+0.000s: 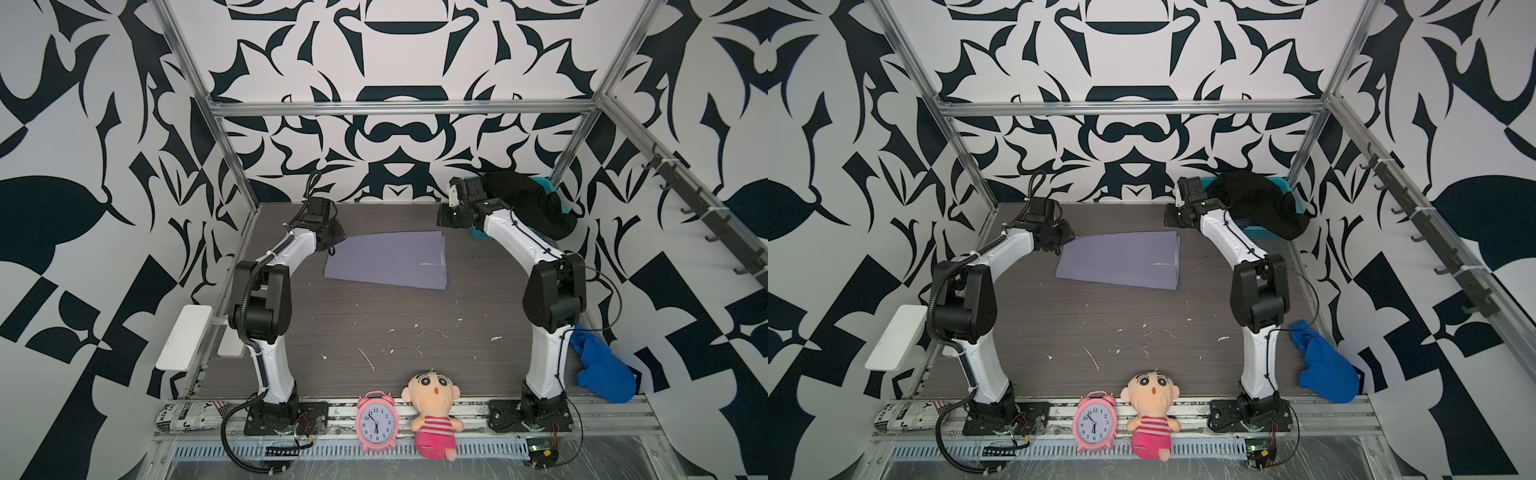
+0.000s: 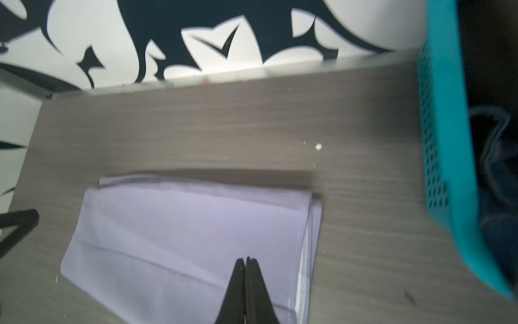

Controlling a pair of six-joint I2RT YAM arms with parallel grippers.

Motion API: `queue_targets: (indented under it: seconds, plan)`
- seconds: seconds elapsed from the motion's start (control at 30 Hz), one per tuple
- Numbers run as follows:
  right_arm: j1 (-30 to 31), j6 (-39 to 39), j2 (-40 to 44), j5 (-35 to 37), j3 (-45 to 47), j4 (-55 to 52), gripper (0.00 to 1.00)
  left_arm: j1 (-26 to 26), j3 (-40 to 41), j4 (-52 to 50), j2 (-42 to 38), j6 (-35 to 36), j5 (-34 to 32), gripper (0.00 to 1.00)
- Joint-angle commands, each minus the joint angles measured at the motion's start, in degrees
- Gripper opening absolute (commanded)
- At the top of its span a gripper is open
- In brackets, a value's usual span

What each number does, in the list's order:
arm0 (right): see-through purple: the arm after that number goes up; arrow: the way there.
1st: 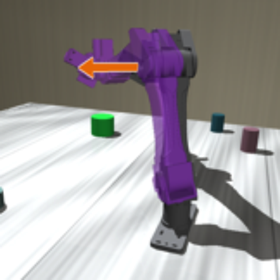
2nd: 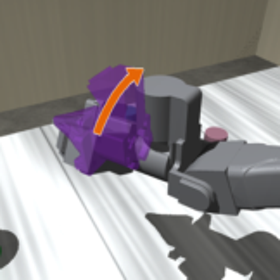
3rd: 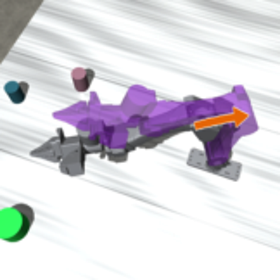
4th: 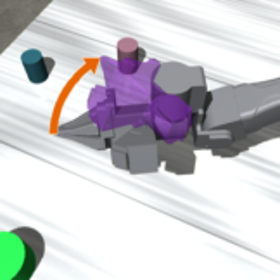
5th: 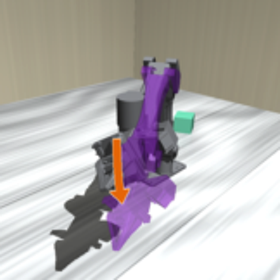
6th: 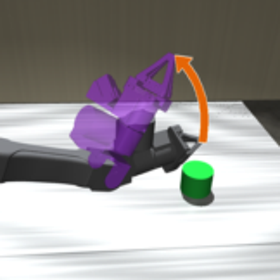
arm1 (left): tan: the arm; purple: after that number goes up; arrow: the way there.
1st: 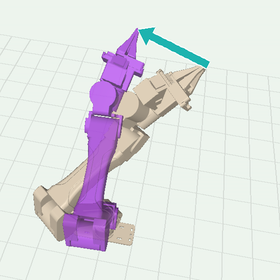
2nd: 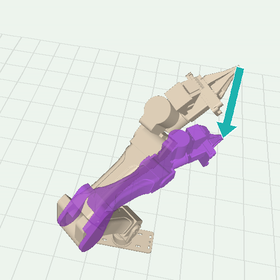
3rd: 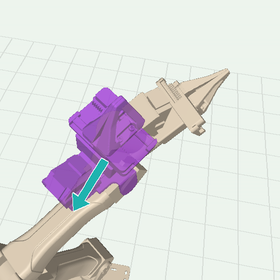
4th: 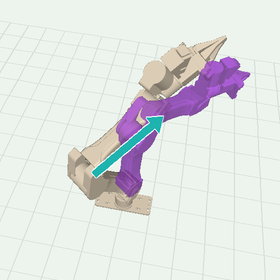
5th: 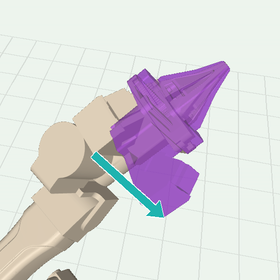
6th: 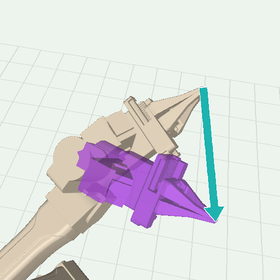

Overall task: Fold and stack skirts
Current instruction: Smooth out the skirt at the top-center of the table.

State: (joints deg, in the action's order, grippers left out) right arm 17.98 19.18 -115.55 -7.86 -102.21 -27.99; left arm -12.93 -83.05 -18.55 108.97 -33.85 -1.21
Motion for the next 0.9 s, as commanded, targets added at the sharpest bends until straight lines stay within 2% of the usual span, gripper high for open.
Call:
queue_targets:
  seconds: [0.0,0.13,0.33,0.53,0.67,0.87]
  plan:
    - [1.8,-1.8,-1.6,2.2,2.7,-0.1,0.07,-2.1,2.9,-0.2,1.0,-1.0,0.2,0.48]
    - [3.7,-2.8,-3.1,1.6,3.0,-0.5,0.07,-2.1,5.2,1.1,2.3,-2.5,0.3,0.48]
    - [6.4,-2.7,-3.7,-2.8,3.4,-1.6,0.07,-2.1,9.3,5.1,3.5,-4.7,1.4,0.47]
    - [6.9,2.2,-0.7,-12.7,13.5,7.4,0.07,-2.1,13.9,8.1,3.9,-5.9,1.5,0.47]
    - [6.9,2.0,-0.9,-14.1,19.3,10.9,0.07,-2.1,14.9,8.7,5.1,-6.0,1.4,0.47]
    - [6.9,1.4,1.0,-13.5,23.2,11.8,0.07,-2.1,16.4,9.7,4.1,-6.7,1.7,0.47]
